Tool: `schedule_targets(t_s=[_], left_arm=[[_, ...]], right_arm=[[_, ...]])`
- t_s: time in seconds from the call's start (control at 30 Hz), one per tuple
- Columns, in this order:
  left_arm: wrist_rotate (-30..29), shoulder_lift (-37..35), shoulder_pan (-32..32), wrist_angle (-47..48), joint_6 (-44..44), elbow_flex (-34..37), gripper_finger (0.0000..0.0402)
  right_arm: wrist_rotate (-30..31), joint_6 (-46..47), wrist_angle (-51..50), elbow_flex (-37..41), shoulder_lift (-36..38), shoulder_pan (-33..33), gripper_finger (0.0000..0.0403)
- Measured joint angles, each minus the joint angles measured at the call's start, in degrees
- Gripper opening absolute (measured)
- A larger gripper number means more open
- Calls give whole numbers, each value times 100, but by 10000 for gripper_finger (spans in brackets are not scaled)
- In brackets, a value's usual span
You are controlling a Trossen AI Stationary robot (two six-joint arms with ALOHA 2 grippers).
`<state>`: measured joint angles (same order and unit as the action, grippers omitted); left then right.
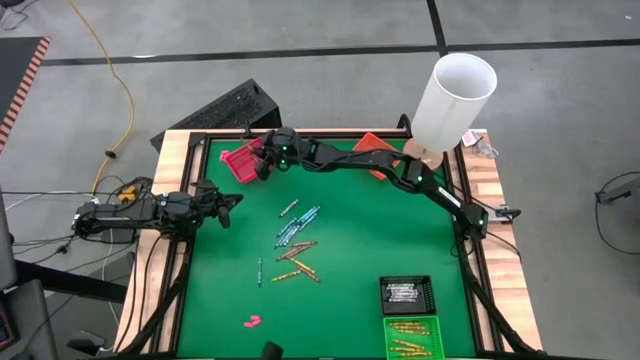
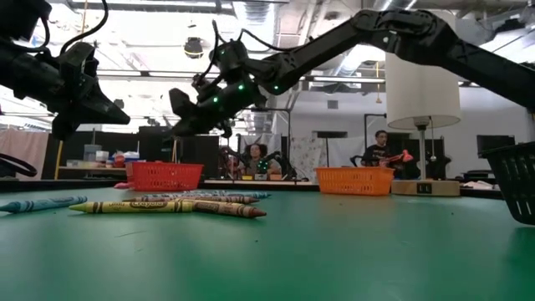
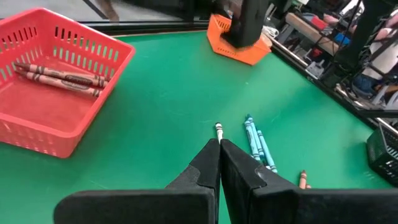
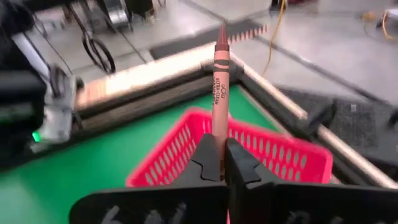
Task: Sort crayons
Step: Put the brown crayon into the red bin, then put the black crayon into the black bin
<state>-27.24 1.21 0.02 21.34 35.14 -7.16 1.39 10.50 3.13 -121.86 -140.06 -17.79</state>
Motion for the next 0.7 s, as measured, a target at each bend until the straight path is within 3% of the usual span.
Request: schedule_targets(t_s=[0.23, 0.63, 0.7], left_arm=[[-3, 0, 1, 0, -154, 0, 0], [-6, 0, 1, -1, -155, 0, 0], [-5, 0, 1, -2, -155, 0, 0]], right_arm=[[4, -280, -209, 30, -62, -26, 16], [-5, -345, -429, 32, -62, -76, 83], [-300, -448, -465, 32, -59, -86, 85]])
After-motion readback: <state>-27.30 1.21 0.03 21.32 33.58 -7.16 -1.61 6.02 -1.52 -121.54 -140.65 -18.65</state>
